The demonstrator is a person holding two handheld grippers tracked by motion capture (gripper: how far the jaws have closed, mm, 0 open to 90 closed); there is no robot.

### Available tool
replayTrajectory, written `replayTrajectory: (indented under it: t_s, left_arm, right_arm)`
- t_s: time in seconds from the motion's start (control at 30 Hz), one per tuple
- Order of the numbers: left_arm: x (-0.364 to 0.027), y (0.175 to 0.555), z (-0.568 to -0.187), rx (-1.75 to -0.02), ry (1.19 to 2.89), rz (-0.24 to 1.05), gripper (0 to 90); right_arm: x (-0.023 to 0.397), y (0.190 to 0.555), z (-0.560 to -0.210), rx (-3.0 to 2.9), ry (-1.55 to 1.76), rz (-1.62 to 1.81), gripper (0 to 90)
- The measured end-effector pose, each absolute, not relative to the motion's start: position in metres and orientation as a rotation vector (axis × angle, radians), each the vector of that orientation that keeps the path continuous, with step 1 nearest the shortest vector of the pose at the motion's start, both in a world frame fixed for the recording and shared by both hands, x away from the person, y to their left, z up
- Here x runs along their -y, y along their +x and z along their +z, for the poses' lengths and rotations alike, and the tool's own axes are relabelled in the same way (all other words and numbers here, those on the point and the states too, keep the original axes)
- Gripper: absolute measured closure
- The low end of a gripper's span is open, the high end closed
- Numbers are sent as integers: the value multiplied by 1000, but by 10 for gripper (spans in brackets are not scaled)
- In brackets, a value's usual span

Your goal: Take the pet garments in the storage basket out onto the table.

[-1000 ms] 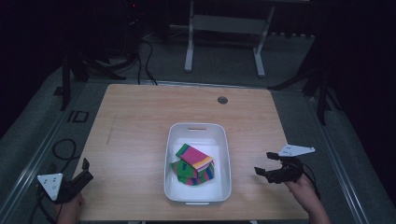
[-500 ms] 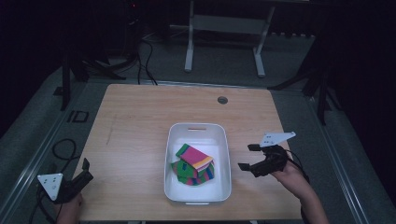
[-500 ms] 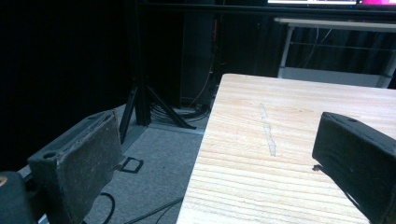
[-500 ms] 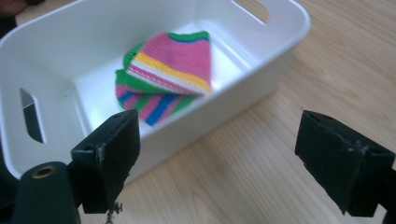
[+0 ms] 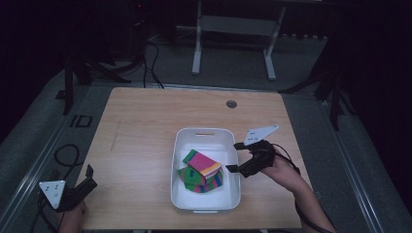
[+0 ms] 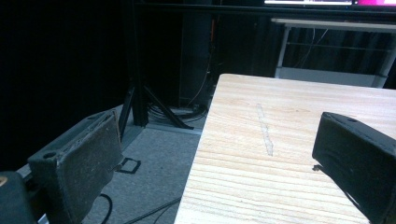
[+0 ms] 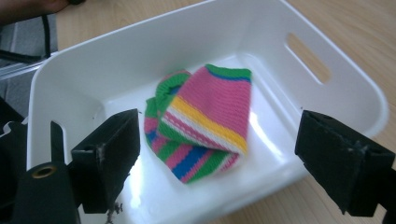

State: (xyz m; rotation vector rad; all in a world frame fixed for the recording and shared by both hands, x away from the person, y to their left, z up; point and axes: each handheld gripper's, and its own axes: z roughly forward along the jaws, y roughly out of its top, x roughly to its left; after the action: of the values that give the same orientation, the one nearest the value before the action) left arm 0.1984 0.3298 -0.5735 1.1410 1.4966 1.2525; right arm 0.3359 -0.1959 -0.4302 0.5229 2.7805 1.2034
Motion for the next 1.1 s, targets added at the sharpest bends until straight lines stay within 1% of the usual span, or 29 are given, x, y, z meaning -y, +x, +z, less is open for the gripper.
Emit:
replayTrajectory:
  t_s: [0.27,0.4,0.47,0.53,0.57,0.6,0.63,0.67,0.8,1.1]
  left_arm:
    - [-330,198,-573,-1486,1152,1251,18]
    - [-330,198,-573,-1484,1151,1247,19]
    - [-330,198,-573,-1484,1152,1246,19]
    - [-330,198,-573,-1482,1152,1245,19]
    - [-330,198,-573,-1482,1152,1243,18]
    - [-330,198,-574,-1481,1151,1242,18]
    - [-330,198,-574,-1481,1151,1242,19]
    - [-330,198,-574,-1480,1153,1240,18]
    - [-331,198,-574,-1477,1151,1235,18]
    - [-331,198,-574,-1470,1155,1231,18]
  right_arm:
    - [159,341,-438,-2871,437,1203,139]
    - [136,342,-446,-2920,373,1120,142]
    - [123,341,-450,-2945,344,1084,159]
    - [119,342,-452,-2950,338,1069,166]
    - [108,342,-456,-2965,323,1038,167]
    - [103,343,-458,-2970,310,1027,188]
    - [103,343,-458,-2970,310,1027,188]
    - [94,344,-464,-2977,266,995,215]
    - [81,345,-474,-3002,227,917,248]
    - [59,345,-502,-3041,208,721,263]
